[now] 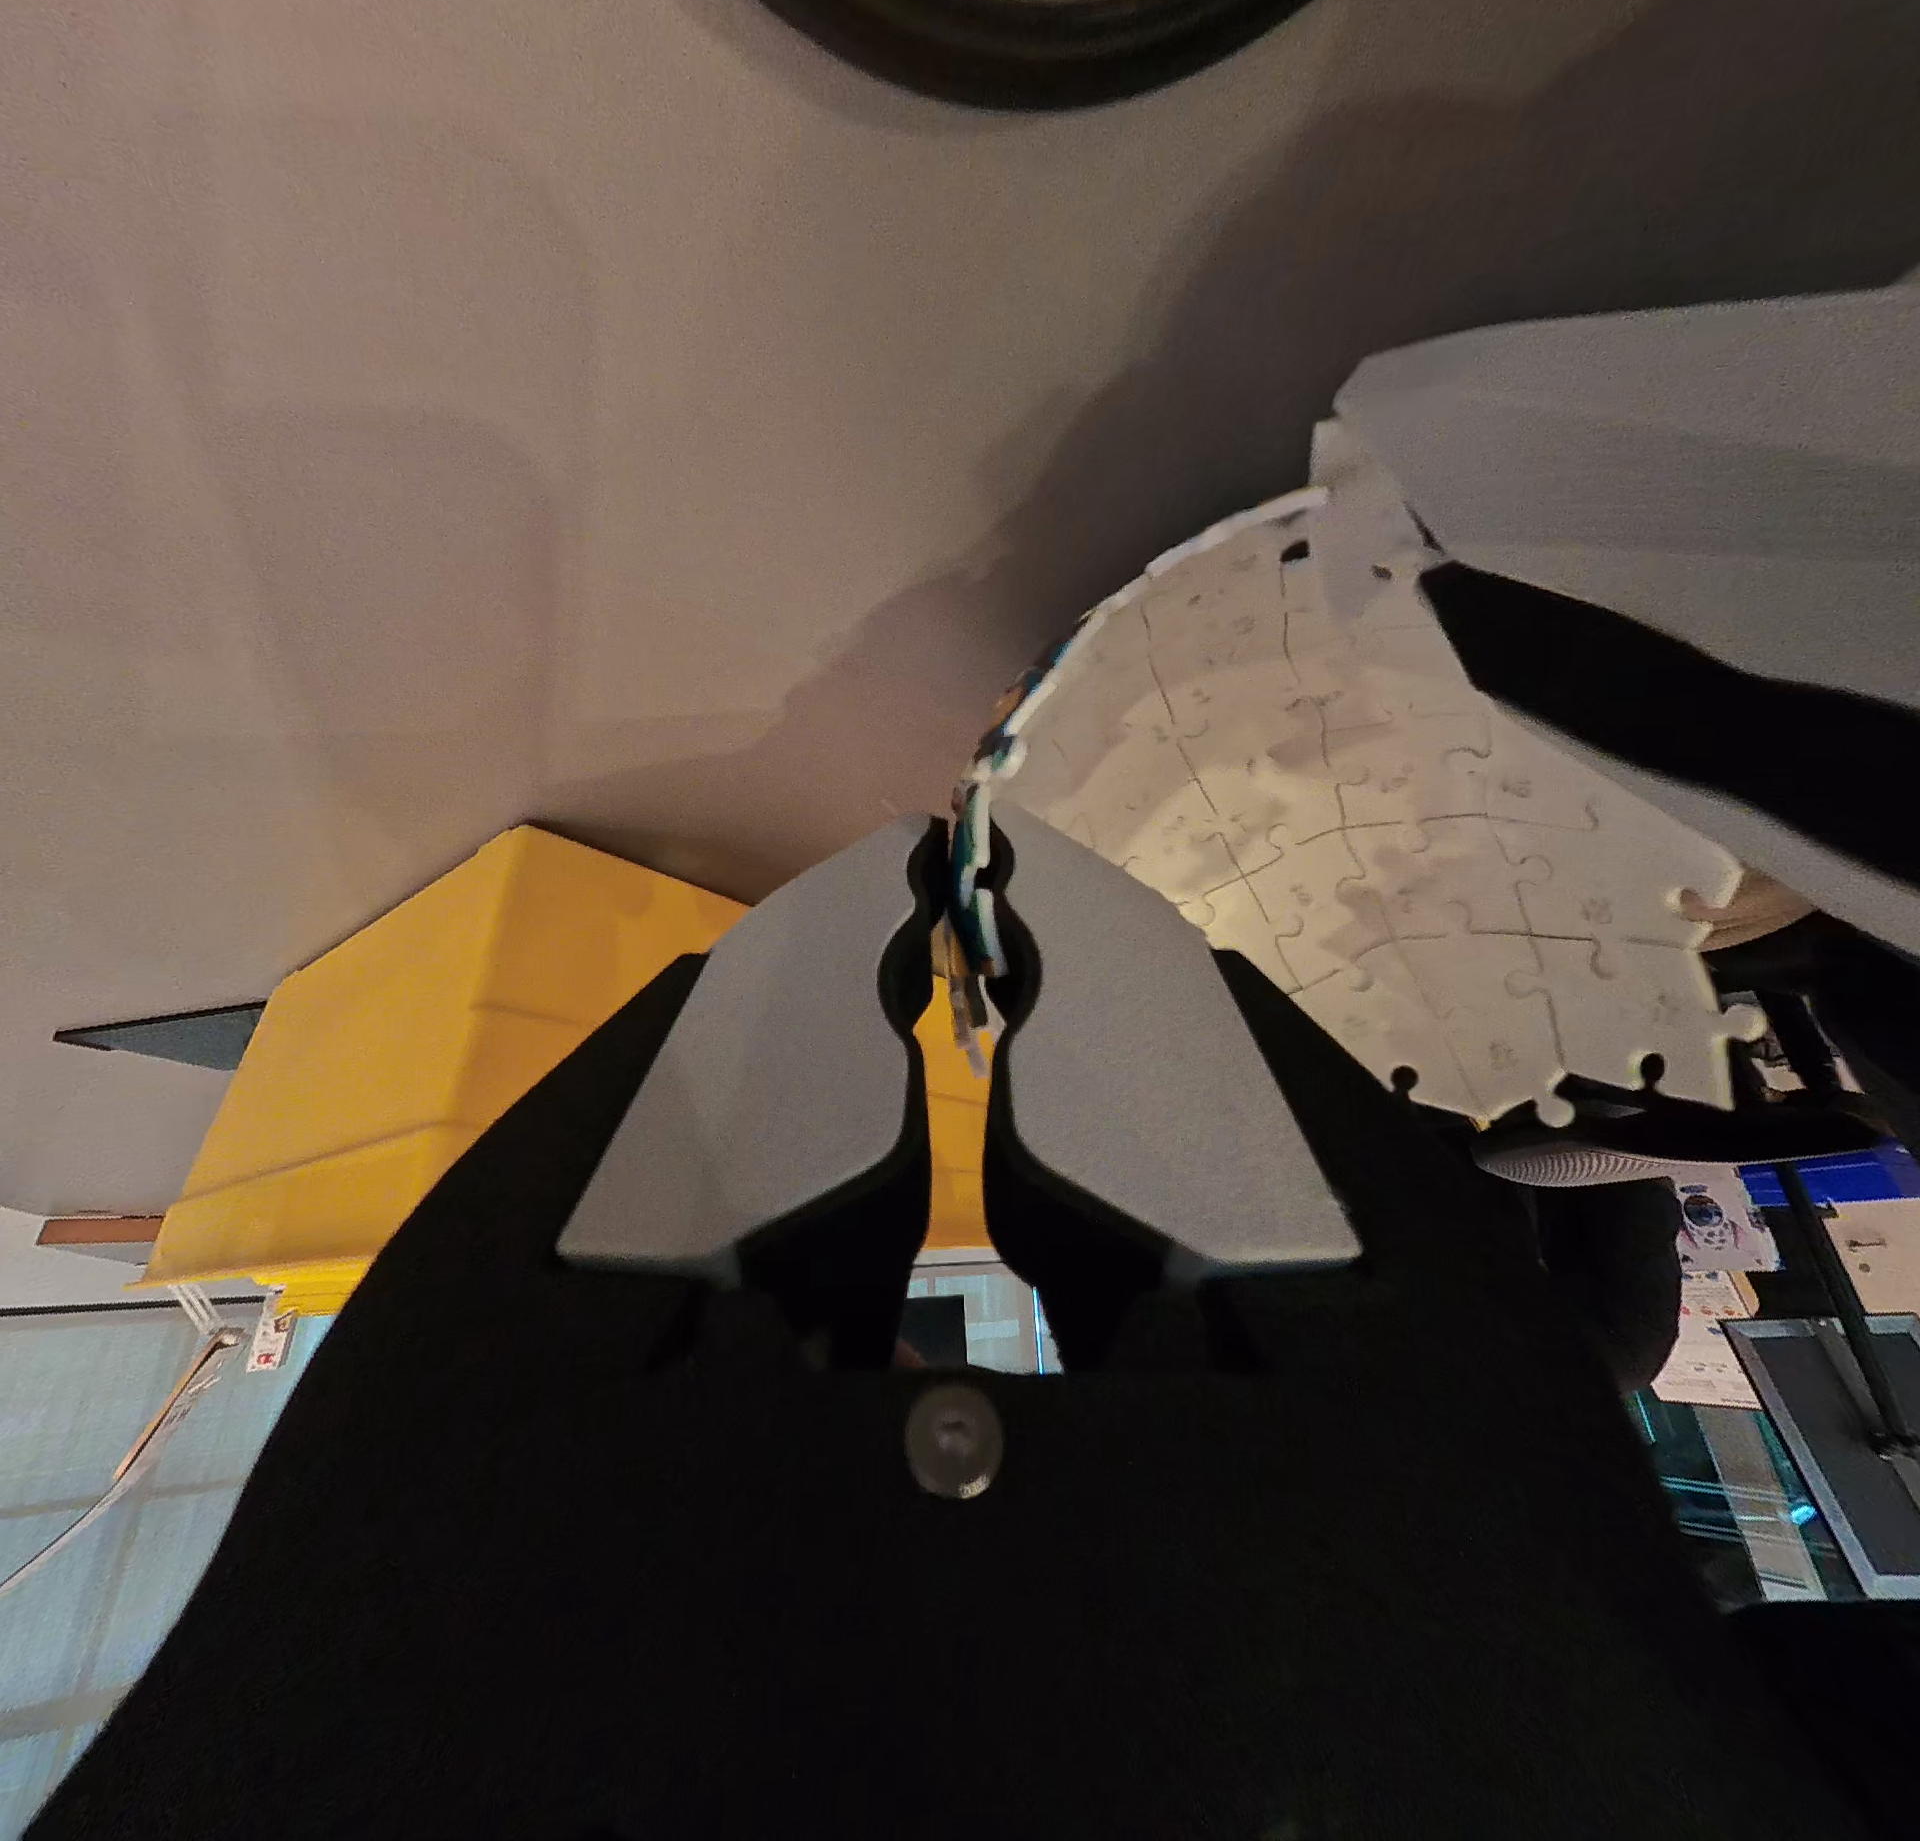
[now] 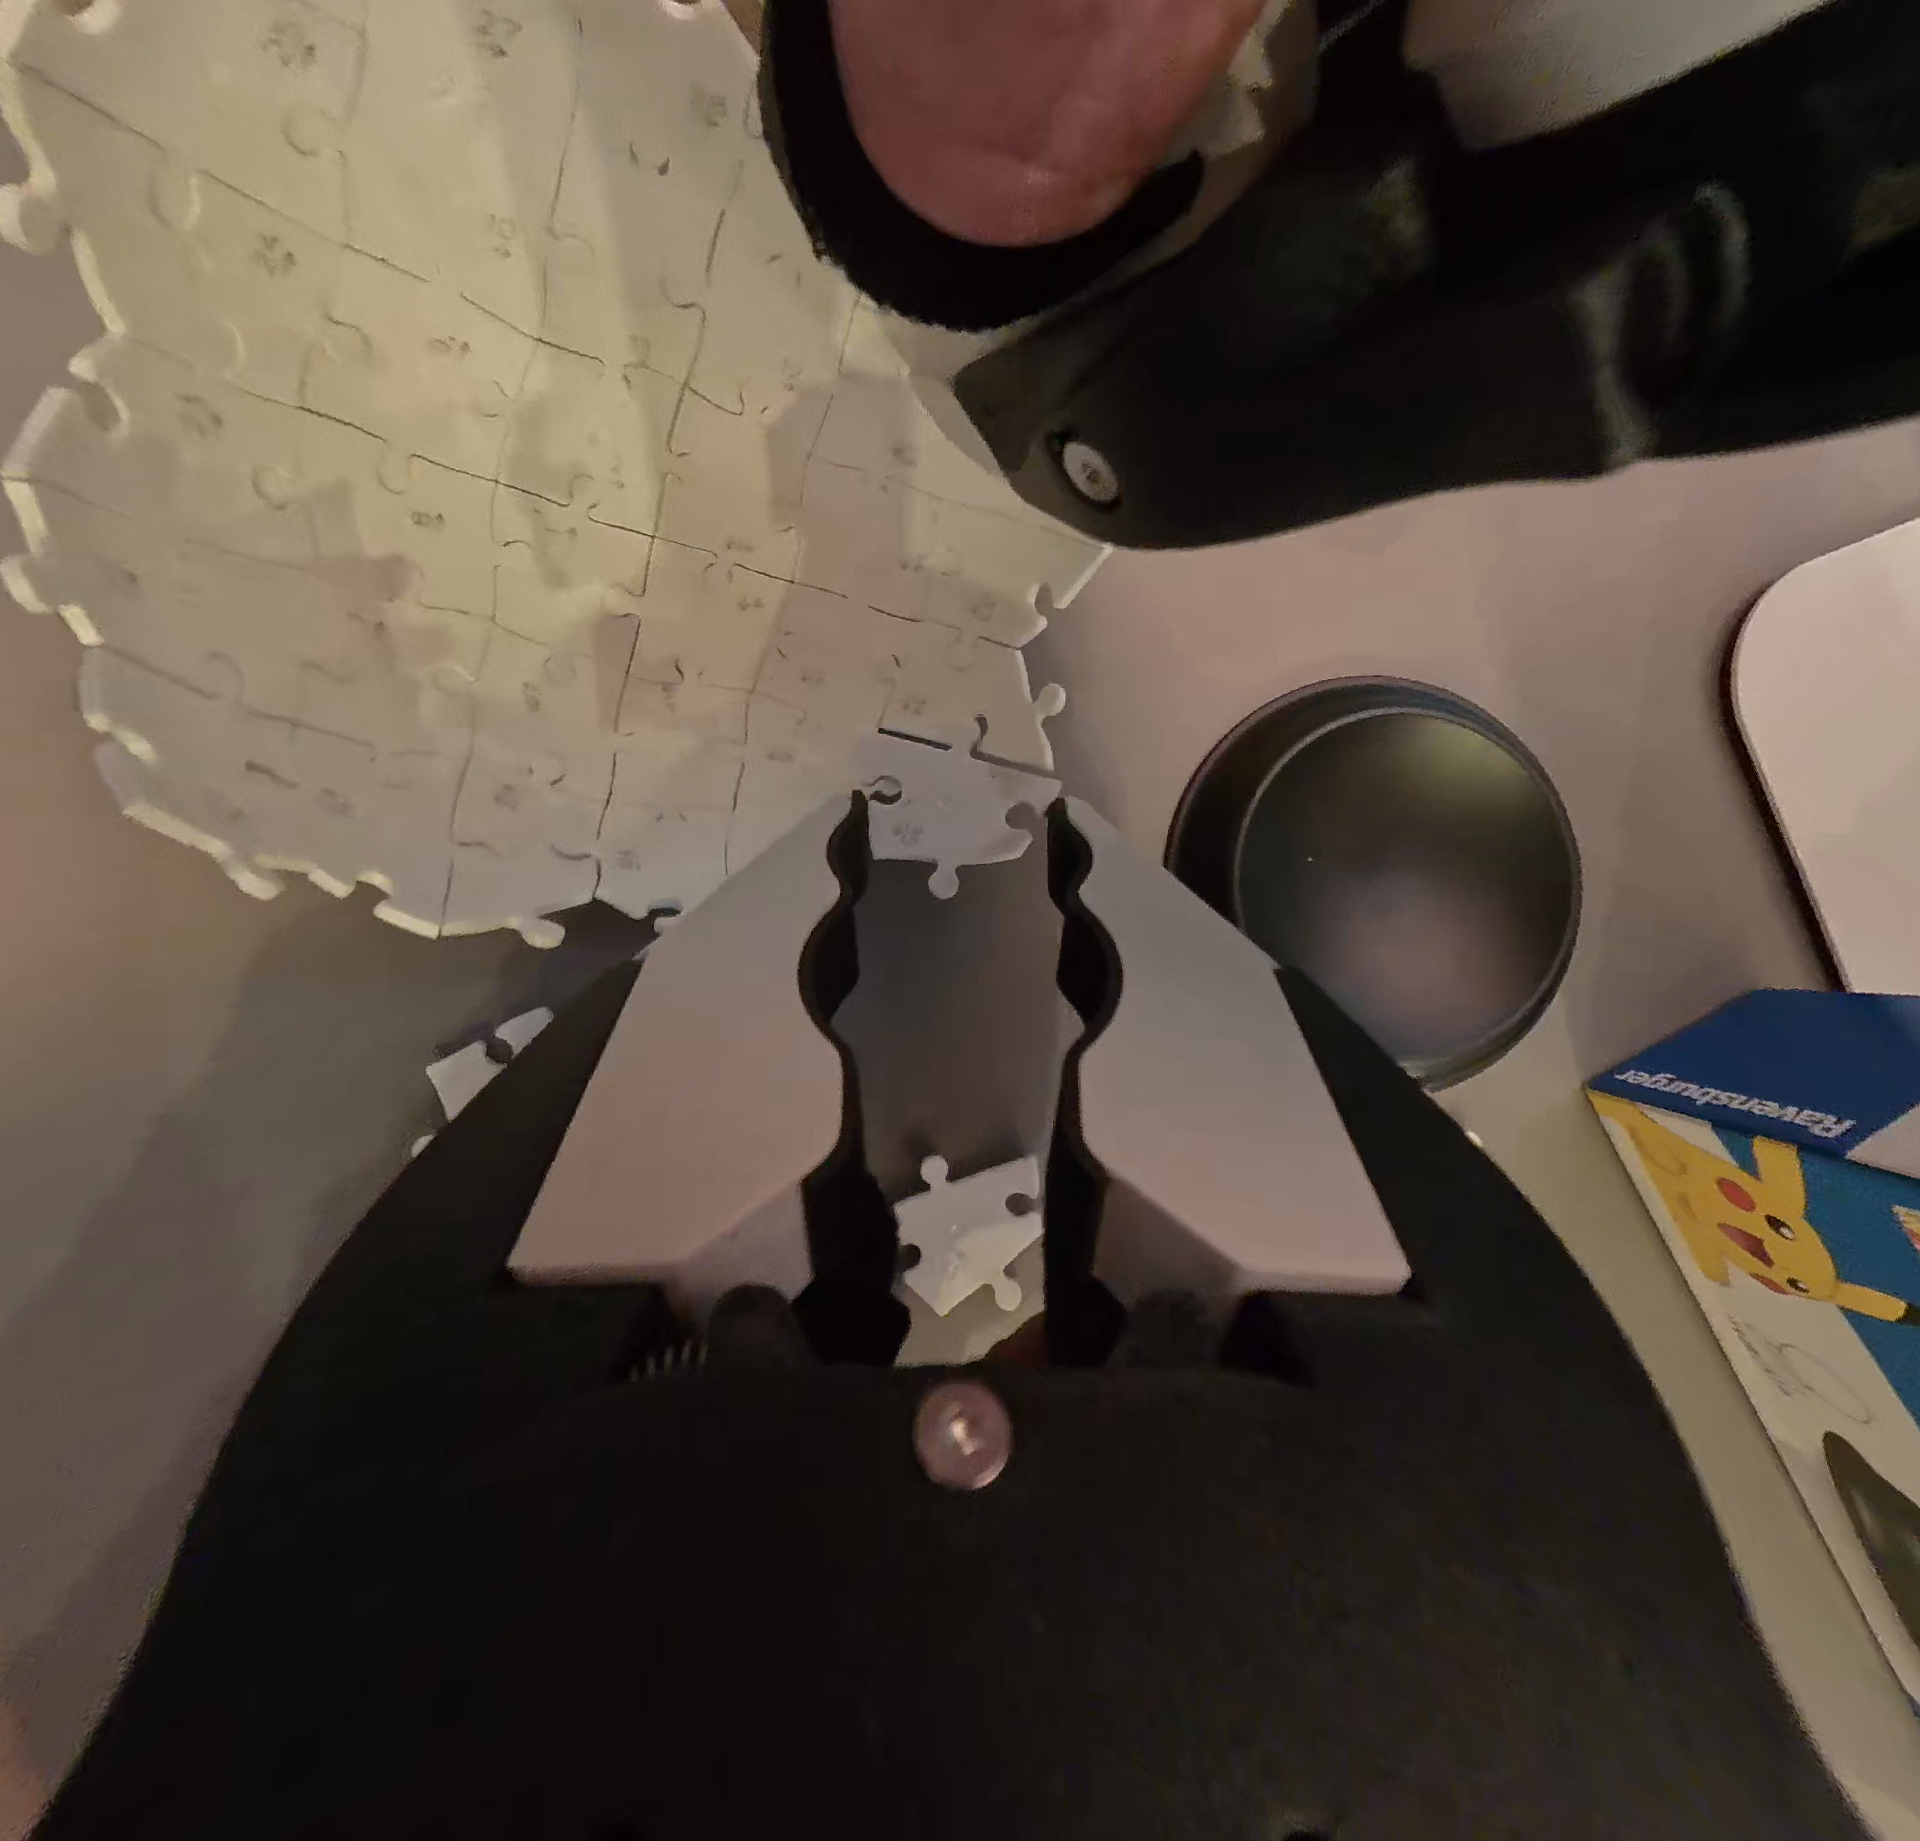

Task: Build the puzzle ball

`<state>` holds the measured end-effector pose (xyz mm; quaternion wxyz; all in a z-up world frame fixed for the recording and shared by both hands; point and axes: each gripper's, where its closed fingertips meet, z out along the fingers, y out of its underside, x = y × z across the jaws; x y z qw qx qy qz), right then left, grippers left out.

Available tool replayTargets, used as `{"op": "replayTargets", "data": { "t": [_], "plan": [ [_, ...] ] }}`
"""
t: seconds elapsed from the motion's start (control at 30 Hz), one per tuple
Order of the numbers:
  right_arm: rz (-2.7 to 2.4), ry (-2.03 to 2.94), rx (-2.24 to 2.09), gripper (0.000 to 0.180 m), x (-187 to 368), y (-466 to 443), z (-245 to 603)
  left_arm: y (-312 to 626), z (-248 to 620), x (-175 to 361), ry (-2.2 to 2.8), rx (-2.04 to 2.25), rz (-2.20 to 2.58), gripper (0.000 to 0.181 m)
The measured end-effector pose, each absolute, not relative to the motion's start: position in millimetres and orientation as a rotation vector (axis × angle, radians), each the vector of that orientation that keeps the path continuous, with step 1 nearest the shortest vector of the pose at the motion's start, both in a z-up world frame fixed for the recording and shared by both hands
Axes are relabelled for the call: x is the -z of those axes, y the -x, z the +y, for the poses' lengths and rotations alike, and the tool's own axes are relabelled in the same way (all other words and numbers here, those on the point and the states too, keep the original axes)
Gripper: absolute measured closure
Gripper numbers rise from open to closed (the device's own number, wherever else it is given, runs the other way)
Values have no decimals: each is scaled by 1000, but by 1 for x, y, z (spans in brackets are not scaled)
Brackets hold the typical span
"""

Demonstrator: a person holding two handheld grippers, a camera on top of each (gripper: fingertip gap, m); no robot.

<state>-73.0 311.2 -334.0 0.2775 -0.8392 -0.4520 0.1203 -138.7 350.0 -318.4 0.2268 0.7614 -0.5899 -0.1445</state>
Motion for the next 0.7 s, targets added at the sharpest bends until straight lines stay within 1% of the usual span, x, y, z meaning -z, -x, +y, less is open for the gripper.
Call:
{"op": "replayTargets", "data": {
  "t": [0.03,0.37,0.7],
  "plan": [
    [-1216,2250,-314,147,334,73,311,139,350,318,-2095,400,-1625,176],
    [-1221,2226,-219,150,336,73,312,141,350,318,-2096,396,-1619,176],
    [-1193,2233,-260,150,338,75,311,143,346,320,-2095,375,-1606,175]
  ]
}}
